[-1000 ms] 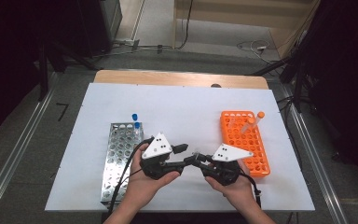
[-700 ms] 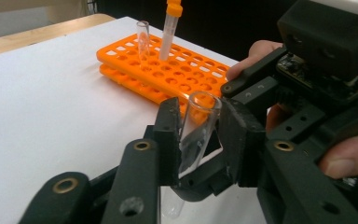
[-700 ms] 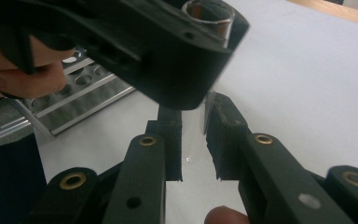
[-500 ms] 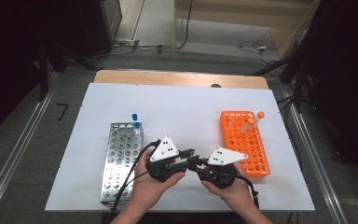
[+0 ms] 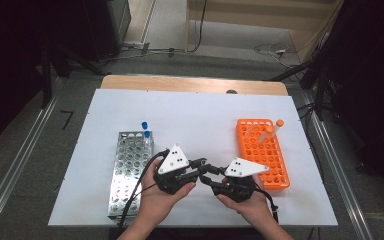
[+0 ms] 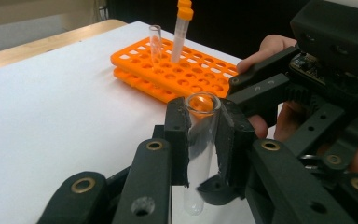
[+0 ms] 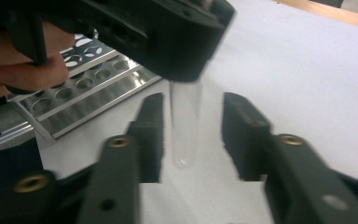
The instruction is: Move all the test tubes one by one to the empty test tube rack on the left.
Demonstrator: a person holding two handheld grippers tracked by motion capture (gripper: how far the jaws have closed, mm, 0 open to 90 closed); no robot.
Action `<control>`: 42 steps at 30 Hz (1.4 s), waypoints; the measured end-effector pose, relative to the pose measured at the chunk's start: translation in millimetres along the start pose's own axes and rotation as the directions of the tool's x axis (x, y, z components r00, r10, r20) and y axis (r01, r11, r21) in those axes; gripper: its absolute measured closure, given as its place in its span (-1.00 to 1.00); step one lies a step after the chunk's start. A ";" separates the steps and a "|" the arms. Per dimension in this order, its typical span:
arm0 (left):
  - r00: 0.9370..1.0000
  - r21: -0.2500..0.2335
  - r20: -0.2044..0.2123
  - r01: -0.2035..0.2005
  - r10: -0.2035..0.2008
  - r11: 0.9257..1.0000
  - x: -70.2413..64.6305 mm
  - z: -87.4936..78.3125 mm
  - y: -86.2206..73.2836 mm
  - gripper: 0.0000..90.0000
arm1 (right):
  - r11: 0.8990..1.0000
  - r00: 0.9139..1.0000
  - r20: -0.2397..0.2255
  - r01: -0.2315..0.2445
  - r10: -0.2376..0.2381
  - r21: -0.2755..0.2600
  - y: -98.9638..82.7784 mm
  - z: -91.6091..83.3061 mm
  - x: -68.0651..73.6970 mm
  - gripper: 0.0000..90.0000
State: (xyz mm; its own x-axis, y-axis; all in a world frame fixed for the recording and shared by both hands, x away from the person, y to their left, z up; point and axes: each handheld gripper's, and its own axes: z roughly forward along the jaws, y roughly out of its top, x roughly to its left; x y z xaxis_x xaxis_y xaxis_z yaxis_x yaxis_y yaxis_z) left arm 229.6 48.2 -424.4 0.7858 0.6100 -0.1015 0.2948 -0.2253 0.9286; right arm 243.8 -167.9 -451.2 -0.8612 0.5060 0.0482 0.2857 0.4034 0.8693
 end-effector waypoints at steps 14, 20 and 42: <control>0.994 -0.049 -0.105 0.038 -0.043 0.998 32.9 -30.1 0.4 0.71 | 0.999 0.997 -0.065 -0.035 0.036 0.012 -3.2 -9.1 -16.6 -0.66; 0.984 -0.071 -0.163 0.055 -0.066 0.996 48.5 -47.9 -0.8 0.71 | 0.999 0.998 -0.053 -0.040 0.040 0.008 -4.2 -12.1 -20.2 -0.66; 0.930 -0.145 -0.344 0.081 -0.127 0.986 82.1 -94.2 -6.3 0.71 | 0.999 0.999 -0.026 -0.047 0.047 0.007 -7.3 -17.0 -28.1 -0.69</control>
State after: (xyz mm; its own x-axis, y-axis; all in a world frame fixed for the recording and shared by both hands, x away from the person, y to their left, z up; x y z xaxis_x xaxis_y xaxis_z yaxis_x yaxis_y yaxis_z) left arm 241.1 171.2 -405.0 0.5068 0.8574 -0.0898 0.2754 -0.0623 0.9593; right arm 258.8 -198.0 -450.5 -0.8577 0.5039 0.1018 0.3284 0.3848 0.8626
